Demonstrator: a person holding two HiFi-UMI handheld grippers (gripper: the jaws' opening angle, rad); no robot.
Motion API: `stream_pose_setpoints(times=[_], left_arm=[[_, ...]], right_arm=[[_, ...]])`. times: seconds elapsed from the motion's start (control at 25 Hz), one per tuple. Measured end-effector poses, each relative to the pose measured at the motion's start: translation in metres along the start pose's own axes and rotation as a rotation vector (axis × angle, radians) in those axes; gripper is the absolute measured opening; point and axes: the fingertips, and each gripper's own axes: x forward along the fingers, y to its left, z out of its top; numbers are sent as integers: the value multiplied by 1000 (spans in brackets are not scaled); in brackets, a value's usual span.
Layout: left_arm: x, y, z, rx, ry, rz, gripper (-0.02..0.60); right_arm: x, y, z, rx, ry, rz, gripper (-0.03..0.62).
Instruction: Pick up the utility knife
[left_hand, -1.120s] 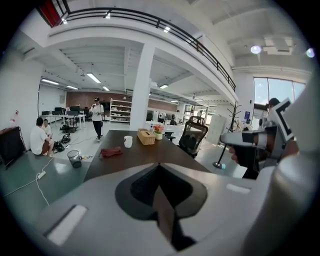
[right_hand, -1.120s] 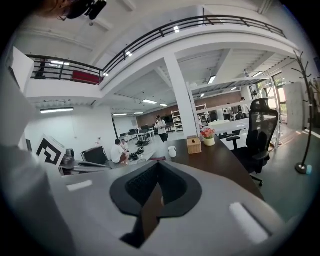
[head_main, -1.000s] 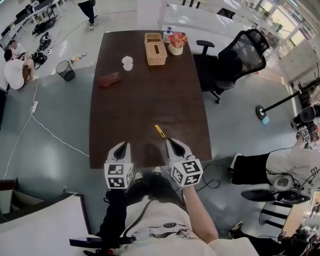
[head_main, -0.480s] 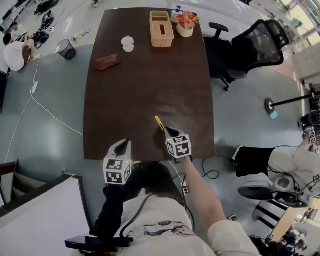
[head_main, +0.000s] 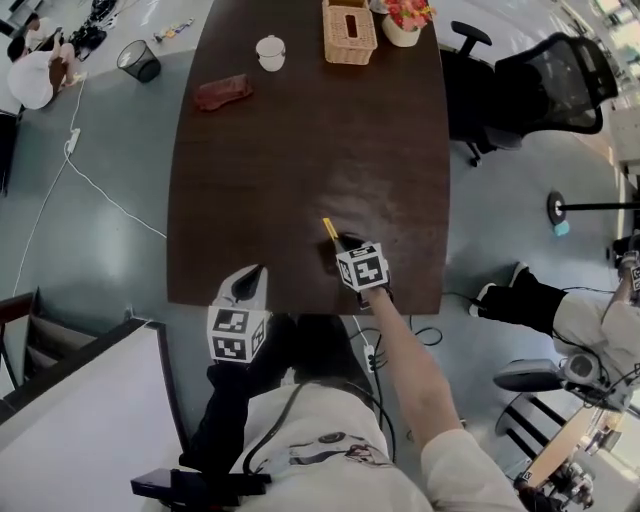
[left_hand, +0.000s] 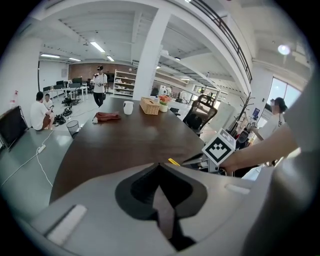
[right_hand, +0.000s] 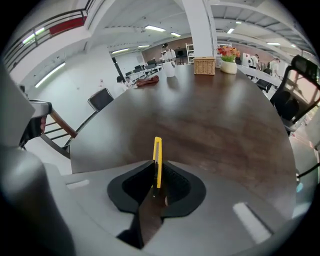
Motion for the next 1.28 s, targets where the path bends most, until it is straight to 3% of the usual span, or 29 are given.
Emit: stream_pose_setpoints(times=[0.4,0.64,1.04,1.28], left_arm=[[20,-3,0,-16,29,-15,-2],[20,-2,0,-20,35,-25,-2],[20,-3,-2,-19,39,-32,-2],[19,-1,-3,-22,39,-33,-2]], right_arm=[[8,6,-14,-13,58,0,61],[9,17,-14,-178,70,-54,64],[-2,-1,-1,-4,12,39,80],[3,0,-11,3,59,69,70]])
